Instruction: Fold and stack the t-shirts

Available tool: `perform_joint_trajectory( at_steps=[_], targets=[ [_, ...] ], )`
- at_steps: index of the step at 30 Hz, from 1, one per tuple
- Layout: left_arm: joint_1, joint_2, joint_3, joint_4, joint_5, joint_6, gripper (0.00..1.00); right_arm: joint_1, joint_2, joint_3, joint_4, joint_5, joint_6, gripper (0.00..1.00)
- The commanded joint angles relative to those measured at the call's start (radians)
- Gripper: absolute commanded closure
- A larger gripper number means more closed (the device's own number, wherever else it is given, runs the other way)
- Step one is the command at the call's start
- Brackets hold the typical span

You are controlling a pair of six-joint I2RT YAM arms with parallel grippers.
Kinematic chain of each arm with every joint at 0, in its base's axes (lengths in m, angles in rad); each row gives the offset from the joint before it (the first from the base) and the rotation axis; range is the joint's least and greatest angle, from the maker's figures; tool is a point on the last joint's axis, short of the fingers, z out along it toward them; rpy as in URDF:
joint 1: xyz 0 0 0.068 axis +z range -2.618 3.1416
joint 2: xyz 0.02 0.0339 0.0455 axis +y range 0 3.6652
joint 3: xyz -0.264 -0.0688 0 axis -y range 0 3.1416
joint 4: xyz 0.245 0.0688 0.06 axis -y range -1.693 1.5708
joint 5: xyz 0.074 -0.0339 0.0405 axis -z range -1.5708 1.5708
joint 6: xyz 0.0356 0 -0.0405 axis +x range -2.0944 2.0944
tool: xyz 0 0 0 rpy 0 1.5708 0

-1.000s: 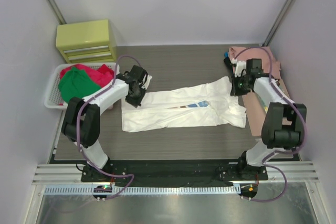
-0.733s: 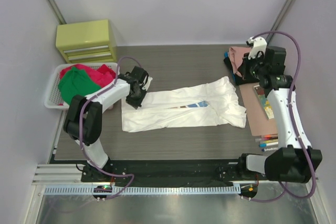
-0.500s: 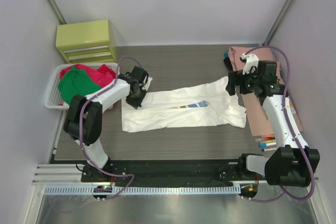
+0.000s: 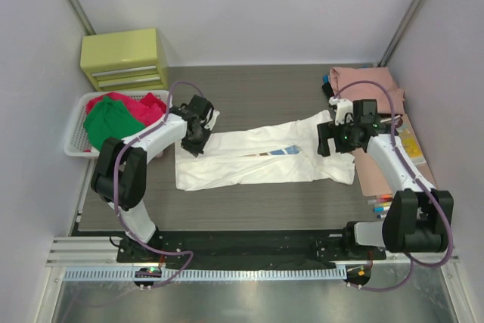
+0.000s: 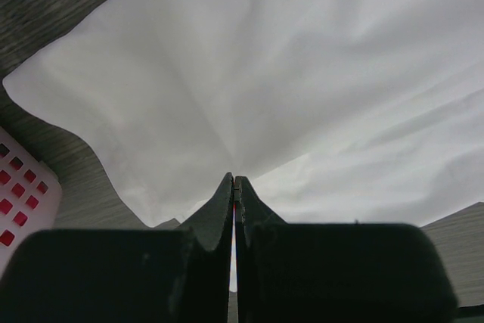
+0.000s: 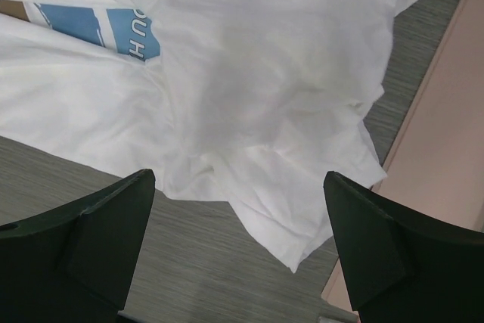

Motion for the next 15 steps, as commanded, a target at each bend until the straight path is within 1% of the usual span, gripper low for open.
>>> perform_joint_trajectory(
  at_steps=[1,4,8,11,15],
  targets=[
    [0.002,-0.025,0.039,0.005,-0.010,0.013,1.00,0.100,0.121,-0.018,0.088,0.057,0.016,0.00],
    [0.002,-0.030,0.036,0.005,-0.011,0.013,1.00,0.136,0.179,0.003,0.137,0.094,0.023,0.00],
    [0.002,-0.032,0.032,0.007,-0.013,0.013,1.00,0.138,0.329,0.092,0.157,0.123,0.023,0.00],
    [0.002,-0.044,0.024,0.007,-0.016,0.013,1.00,0.137,0.371,0.142,0.159,0.117,0.036,0.00],
    [0.002,-0.058,0.010,0.019,-0.013,0.037,1.00,0.138,0.432,0.143,0.160,0.110,0.039,0.00]
  ],
)
